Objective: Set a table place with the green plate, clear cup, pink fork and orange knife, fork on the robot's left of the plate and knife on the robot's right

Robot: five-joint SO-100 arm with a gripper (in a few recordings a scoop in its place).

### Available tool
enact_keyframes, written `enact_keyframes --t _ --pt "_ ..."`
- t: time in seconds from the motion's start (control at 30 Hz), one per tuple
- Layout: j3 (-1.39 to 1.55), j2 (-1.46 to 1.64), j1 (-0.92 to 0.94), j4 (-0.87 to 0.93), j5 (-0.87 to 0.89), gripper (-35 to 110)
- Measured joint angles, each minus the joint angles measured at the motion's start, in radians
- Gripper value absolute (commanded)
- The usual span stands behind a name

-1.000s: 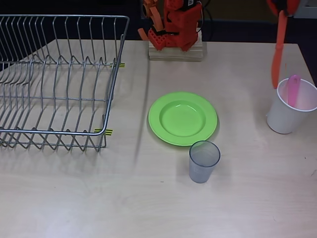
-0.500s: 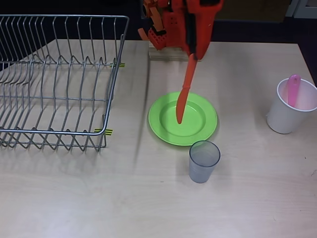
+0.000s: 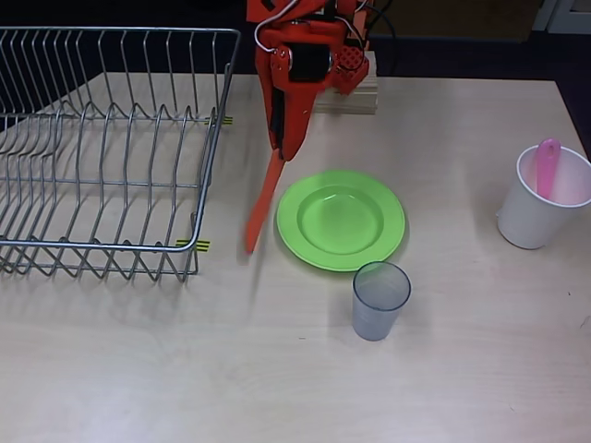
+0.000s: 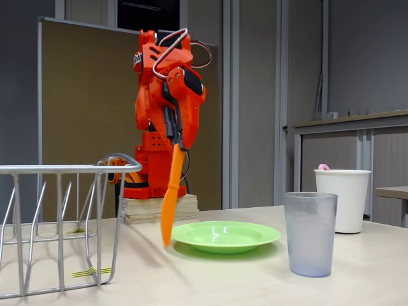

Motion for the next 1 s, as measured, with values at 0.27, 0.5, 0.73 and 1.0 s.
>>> enact_keyframes --t 0.27,0.5,0.73,1.0 --pt "0.115 -0.032 0.055 -0.161 -0.018 0" --pt "0.158 -0.044 0.040 -0.213 -0.018 0" --pt "0.239 -0.002 -0.002 -0.250 -0.015 0" --pt "0.327 0.087 -0.052 -0.252 0.000 0"
